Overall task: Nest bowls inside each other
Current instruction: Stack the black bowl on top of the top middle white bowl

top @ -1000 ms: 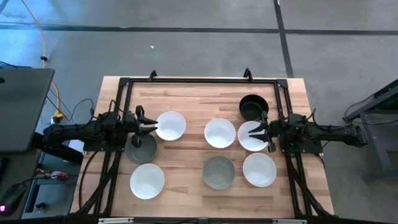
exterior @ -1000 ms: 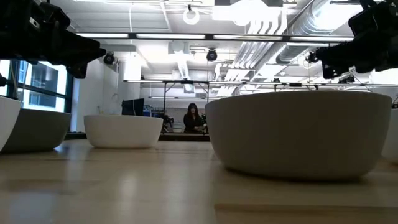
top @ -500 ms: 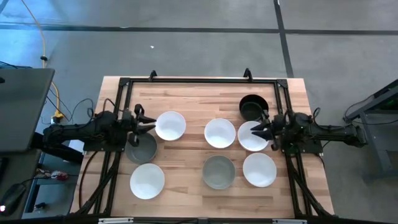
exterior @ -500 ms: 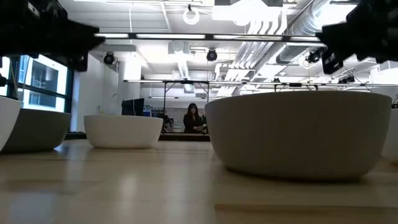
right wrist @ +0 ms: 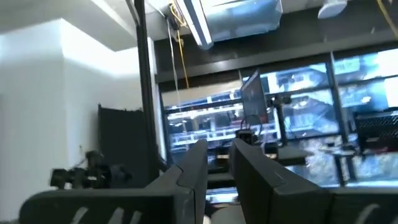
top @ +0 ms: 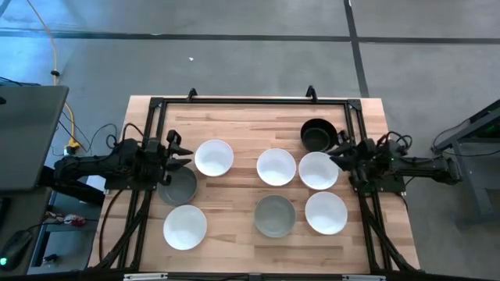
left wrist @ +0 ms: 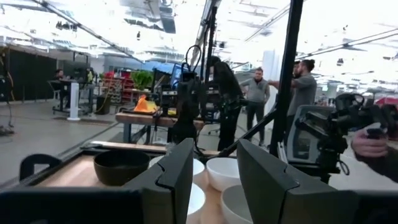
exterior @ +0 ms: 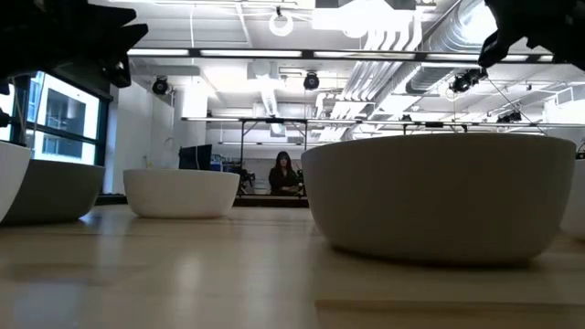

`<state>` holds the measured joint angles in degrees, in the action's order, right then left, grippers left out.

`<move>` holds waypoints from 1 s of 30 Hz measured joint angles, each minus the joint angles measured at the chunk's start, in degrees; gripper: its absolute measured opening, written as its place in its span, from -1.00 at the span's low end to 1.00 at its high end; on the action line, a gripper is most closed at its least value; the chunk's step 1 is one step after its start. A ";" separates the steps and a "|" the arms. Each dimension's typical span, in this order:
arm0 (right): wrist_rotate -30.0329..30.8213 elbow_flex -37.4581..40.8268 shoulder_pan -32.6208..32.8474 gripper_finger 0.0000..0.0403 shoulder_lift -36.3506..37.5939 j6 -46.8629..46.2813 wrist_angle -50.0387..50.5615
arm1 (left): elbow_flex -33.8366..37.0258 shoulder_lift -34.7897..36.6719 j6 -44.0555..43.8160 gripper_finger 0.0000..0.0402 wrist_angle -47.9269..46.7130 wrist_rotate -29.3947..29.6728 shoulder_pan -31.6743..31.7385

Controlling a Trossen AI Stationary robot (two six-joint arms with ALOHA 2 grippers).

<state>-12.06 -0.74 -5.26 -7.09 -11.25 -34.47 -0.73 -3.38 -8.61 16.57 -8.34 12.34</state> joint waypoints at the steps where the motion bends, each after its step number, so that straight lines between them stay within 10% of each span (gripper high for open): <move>1: 0.18 0.01 0.00 -0.68 0.02 1.49 0.86 | 0.00 0.00 -0.64 -0.44 -0.07 0.00 0.00; 22: 1.94 -0.57 0.02 -0.68 -0.35 -9.12 10.76 | 0.02 0.00 -1.19 -0.44 -1.01 -0.02 0.00; 30: 20.78 -15.04 0.00 -0.68 -5.84 -15.59 41.78 | 0.00 0.00 0.86 -0.44 -2.22 -0.02 0.00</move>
<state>8.72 -15.78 -5.26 -12.93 -26.85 7.31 -0.73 -3.38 -7.75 14.35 -8.36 12.34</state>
